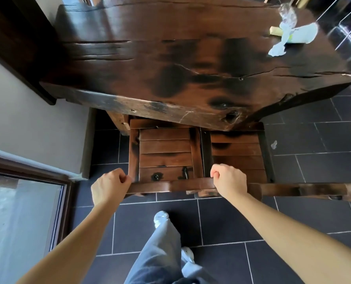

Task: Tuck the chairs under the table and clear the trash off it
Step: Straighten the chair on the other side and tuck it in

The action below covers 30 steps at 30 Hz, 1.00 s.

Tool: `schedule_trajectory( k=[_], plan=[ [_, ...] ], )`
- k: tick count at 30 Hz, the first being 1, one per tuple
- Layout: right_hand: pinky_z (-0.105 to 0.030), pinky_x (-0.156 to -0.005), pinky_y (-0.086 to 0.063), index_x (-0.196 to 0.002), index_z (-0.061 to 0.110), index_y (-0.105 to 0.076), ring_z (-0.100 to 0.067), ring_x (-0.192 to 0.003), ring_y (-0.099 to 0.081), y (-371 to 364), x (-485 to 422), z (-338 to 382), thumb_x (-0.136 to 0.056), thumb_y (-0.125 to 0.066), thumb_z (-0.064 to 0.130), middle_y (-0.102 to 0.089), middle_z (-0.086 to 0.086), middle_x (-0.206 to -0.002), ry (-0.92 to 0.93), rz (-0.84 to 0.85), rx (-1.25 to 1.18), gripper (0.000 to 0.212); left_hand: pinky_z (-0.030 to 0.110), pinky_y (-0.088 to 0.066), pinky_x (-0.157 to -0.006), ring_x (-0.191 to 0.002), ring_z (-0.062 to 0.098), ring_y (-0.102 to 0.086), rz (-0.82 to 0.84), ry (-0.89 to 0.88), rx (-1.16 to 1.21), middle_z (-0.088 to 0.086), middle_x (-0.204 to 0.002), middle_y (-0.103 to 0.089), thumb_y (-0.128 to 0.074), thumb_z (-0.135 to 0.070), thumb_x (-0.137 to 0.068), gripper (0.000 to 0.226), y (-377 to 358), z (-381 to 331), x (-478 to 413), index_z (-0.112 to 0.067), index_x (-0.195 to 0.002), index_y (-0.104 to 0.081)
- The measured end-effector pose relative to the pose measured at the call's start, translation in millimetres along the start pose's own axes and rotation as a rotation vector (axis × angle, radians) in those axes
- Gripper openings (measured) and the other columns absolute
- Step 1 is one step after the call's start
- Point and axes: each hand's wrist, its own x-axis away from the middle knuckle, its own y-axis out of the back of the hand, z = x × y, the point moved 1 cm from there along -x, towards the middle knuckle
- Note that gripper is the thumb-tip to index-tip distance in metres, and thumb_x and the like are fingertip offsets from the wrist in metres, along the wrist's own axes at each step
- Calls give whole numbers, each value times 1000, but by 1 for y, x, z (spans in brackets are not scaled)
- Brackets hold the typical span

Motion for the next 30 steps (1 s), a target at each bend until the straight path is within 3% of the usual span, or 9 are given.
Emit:
schedule_trajectory(
  k=[4, 14, 16, 19, 23, 26, 28, 30],
  plan=[
    [-19, -57, -40, -88, 26, -68, -14, -68, -59, 9, -45, 2, -93, -51, 19, -69, 2, -84, 2, 8, 27, 19, 27, -33, -55, -58, 24, -49, -21, 47, 46, -4, -57, -51, -59, -40, -80, 21, 7, -20, -27, -26, -65, -58],
    [-12, -49, -27, -89, 23, -66, -9, -62, -51, 13, -75, -3, -92, -55, 22, -68, 3, -82, 15, 26, 15, 12, 27, -35, -53, -56, 23, -51, -38, 19, 2, -2, -58, -55, -59, -42, -82, 23, 6, -30, -51, -24, -67, -58],
    [-15, -53, -39, -92, 23, -66, -11, -67, -56, 17, -75, -5, -94, -52, 25, -69, 2, -87, 28, 71, -37, 14, 27, -36, -53, -57, 23, -50, -30, 29, -13, -2, -59, -54, -59, -42, -83, 24, 7, -30, -51, -23, -68, -58],
    [-25, -74, -53, -100, 22, -66, -12, -87, -62, 25, -70, -17, -96, -51, 26, -68, 4, -99, 96, 192, -227, 16, 27, -31, -53, -57, 23, -46, -18, 36, -30, -3, -58, -49, -58, -37, -84, 22, 7, -33, -48, -23, -69, -58],
    [-22, -90, -44, -118, 23, -60, -11, -109, -57, 38, -51, -60, -100, -42, 28, -63, 6, -119, 111, 222, -392, 26, 35, -33, -76, -78, 26, -55, 155, 107, -134, 4, -88, -67, -52, -35, -85, 15, 16, -45, -50, -27, -83, -64],
    [-31, -97, -45, -120, 21, -60, -16, -112, -57, 46, -31, -122, -100, -42, 28, -63, 5, -122, 65, 201, -318, 28, 44, -29, -101, -109, 24, -56, 237, 44, -218, 1, -113, -62, -51, -34, -83, 22, 14, -77, -30, -31, -102, -62],
    [-35, -95, -43, -112, 20, -64, -18, -108, -60, 51, -19, -172, -99, -45, 24, -67, 4, -115, 58, 198, -222, 23, 45, -27, -107, -118, 24, -52, 244, -46, -69, 0, -122, -57, -53, -34, -85, 30, 5, -117, -6, -27, -115, -57],
    [-37, -95, -41, -107, 22, -66, -17, -105, -61, 57, -10, -219, -98, -47, 23, -68, 6, -111, 40, 202, -139, 21, 42, -36, -102, -110, 25, -56, 214, -133, 153, -1, -125, -56, -56, -32, -88, 32, -3, -173, 16, -22, -118, -55]
  ],
)
